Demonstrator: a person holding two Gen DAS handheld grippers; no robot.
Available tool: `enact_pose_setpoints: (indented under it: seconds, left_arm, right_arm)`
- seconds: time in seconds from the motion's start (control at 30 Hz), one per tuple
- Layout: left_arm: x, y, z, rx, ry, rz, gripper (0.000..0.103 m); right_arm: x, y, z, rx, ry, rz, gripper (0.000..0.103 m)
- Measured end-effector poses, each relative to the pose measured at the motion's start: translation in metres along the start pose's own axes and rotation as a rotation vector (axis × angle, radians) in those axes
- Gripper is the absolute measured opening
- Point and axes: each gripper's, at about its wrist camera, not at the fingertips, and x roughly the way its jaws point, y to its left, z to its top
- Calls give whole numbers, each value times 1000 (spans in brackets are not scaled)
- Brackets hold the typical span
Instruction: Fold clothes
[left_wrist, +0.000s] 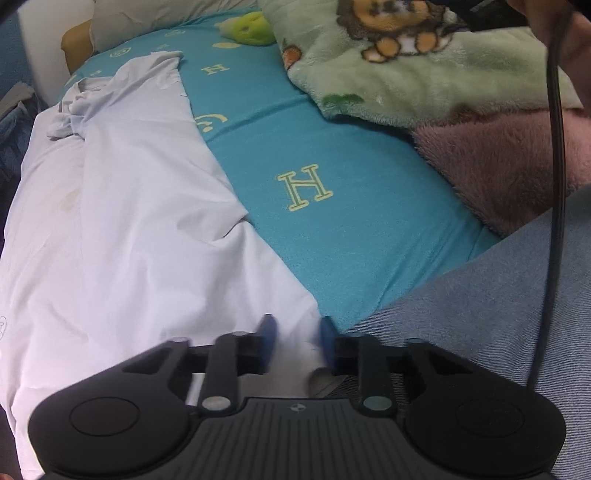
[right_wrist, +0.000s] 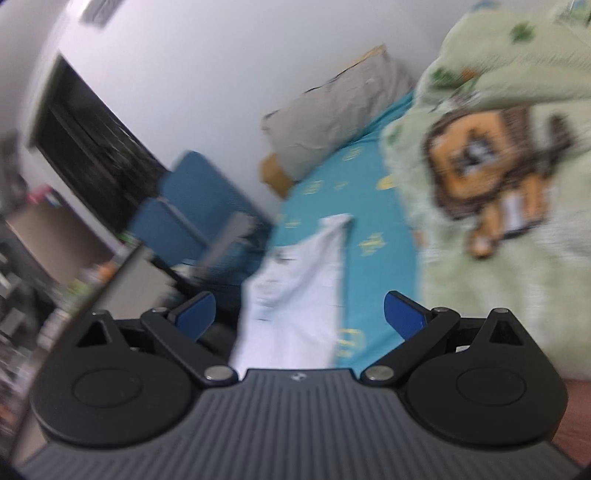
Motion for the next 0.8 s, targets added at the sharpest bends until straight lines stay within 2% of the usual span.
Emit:
enact_pose_setpoints:
  seconds: [0.03, 0.2, 0.3, 0.33, 0.37, 0.47, 0.53, 0.6, 0.67, 0.7, 0.73, 0.77, 0.8]
  left_arm:
    - [-1, 3, 1, -13, 2, -22, 9]
    - [-17, 17, 8, 24, -74, -119, 5]
    - [-21, 23, 9, 28, -93, -213, 5]
    - [-21, 26, 9, 22, -96, -246, 5]
    - [-19, 30, 10, 19, -102, -277, 5]
    - [-8, 44, 13, 3, -93, -332, 4]
    - [1, 55, 14, -55, -70, -369, 4]
    - [7, 63, 15, -85, -66, -418, 4]
    - [12, 66, 18, -85, -66, -464, 4]
    - [14, 65, 19, -81, -62, -491, 4]
    - [16, 65, 19, -78, -59, -518, 4]
    - [16, 63, 20, -68, -59, -538, 4]
    - [16, 61, 19, -56, -59, -551, 4]
  right_arm:
    - [11, 1, 7, 9, 15, 15, 99]
    - [102, 14, 30, -84, 149, 20, 99]
    - [176, 8, 33, -82, 209, 16, 89]
    - [202, 5, 33, -89, 214, -6, 82]
    - [227, 1, 32, -99, 218, -46, 79]
    - [296, -12, 28, -114, 220, -105, 79]
    - [333, -25, 27, -115, 235, -172, 78]
    - [362, -40, 27, -118, 233, -221, 78]
    - [379, -50, 26, -134, 228, -232, 74]
    - [384, -52, 25, -136, 232, -187, 74]
    - [389, -53, 25, -137, 237, -141, 68]
    - [394, -54, 25, -138, 241, -94, 56]
    - [401, -54, 24, -133, 261, -78, 51]
